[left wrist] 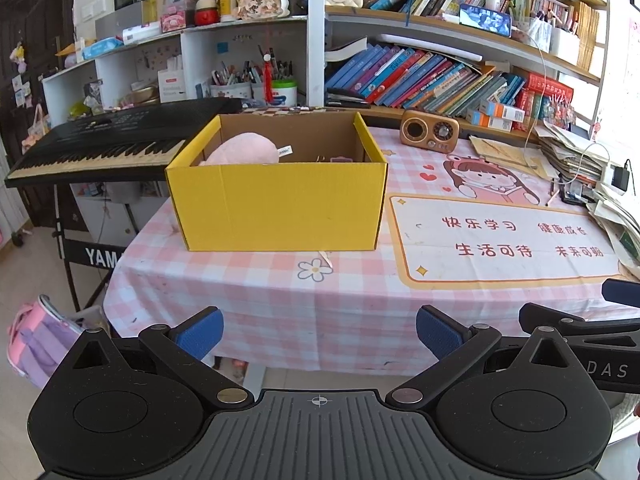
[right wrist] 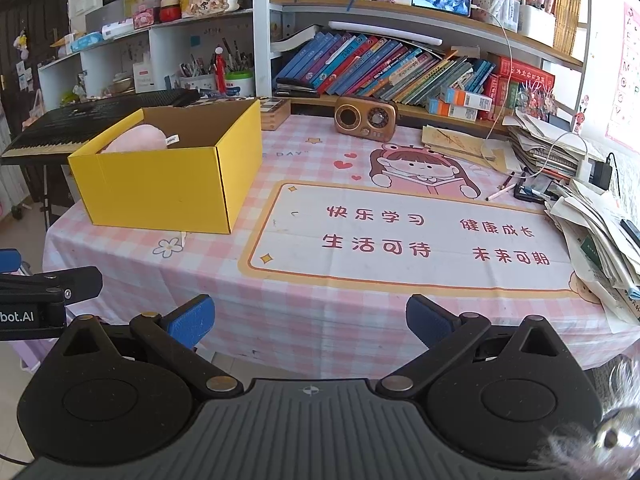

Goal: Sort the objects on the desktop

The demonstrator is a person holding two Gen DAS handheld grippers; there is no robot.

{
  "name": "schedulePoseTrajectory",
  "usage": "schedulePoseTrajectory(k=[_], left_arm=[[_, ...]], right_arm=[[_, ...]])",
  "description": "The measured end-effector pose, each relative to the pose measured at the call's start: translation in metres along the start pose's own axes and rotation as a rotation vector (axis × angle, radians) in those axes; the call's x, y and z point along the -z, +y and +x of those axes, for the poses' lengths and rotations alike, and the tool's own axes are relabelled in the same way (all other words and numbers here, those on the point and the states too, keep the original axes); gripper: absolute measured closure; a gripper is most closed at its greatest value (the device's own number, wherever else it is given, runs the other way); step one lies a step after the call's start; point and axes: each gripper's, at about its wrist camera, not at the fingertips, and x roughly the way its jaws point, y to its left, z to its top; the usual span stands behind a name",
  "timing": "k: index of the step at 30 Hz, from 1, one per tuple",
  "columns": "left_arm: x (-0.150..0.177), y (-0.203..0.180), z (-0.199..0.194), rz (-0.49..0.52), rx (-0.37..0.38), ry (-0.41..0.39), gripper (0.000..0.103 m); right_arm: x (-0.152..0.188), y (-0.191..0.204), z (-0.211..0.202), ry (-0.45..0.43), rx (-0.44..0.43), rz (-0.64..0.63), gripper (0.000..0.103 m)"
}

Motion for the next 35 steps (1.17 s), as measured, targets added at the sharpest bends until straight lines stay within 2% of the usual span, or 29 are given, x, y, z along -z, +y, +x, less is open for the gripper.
schedulePoseTrajectory(k=[35], left_arm=[[0.0030,0.0068,0.0083,0.013,0.024,0.020,0.000]], right_arm=[[0.0025,0.0050,0.0097,0.037,0.001,0.009,0.000]])
